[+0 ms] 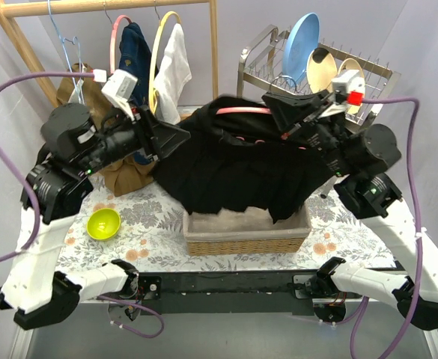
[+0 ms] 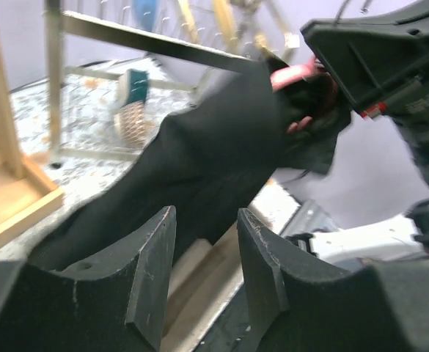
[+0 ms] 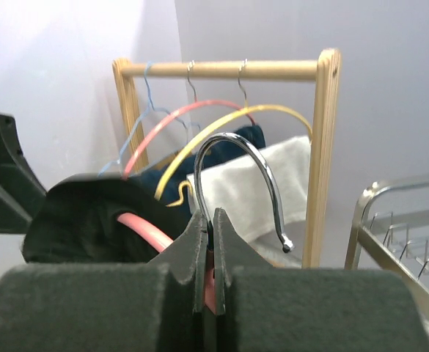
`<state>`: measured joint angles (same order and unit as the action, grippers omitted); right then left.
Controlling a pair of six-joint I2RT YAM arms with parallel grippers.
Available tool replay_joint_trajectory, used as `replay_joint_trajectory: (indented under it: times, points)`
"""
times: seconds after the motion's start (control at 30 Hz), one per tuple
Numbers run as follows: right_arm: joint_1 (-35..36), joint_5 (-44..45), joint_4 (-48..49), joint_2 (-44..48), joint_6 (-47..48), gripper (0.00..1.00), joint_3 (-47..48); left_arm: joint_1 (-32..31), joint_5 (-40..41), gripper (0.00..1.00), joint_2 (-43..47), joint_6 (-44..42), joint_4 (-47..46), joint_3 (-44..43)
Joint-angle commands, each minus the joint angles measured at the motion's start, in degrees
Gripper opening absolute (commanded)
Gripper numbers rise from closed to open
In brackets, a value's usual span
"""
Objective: Remove the skirt from the hanger
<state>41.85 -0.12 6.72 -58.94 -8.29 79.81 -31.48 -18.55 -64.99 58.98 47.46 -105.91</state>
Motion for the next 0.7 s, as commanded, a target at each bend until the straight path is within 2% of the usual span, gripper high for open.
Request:
replay_joint_trajectory:
  times: [0.0, 0.07, 0.13, 0.27, 0.33, 0.43, 0.5, 0.57, 0.67]
  points:
    - [-0.01, -1.18, 10.50, 2.07, -0.84, 0.01, 1.40, 0.02, -3.25, 0.38, 1.36, 3.68, -4.13, 2.46]
    - [-0.01, -1.72, 10.59, 2.16, -1.02, 0.01, 1.14, 0.02, -4.12, 0.41, 0.92, 3.95, -4.40, 2.64]
    - [-0.01, -1.99, 10.42, 2.34, -1.11, 0.01, 0.96, 0.02, -4.31, 0.65, 0.92, 4.12, -5.01, 2.81]
    - [-0.01, -0.15, 9.28, 2.42, -2.51, 0.01, 1.22, 0.02, -4.66, 0.80, 4.69, 0.89, -8.96, 7.19]
    - [-0.01, -0.14, 7.18, 1.81, -3.74, 0.01, 3.14, 0.02, 1.29, 0.87, 8.02, -3.41, -10.02, 10.97]
    - [-0.01, -0.14, 6.46, 1.54, -5.06, 0.01, 3.95, 0.02, 6.76, 0.89, 10.58, -7.11, -9.93, 12.91]
    - [-0.01, 3.80, 6.37, 1.55, -6.29, 0.01, 3.95, 0.02, 8.34, 0.89, 12.51, -7.21, -10.80, 13.44]
    - [-0.01, 11.32, 6.11, 1.20, -9.97, 0.01, 4.21, 0.02, 7.92, 0.89, 14.27, -5.82, -12.38, 15.28]
    - [-0.01, 15.23, 7.16, -0.47, -15.06, 0.01, 5.00, 0.02, 4.14, 0.89, 16.29, -2.14, -18.18, 21.60]
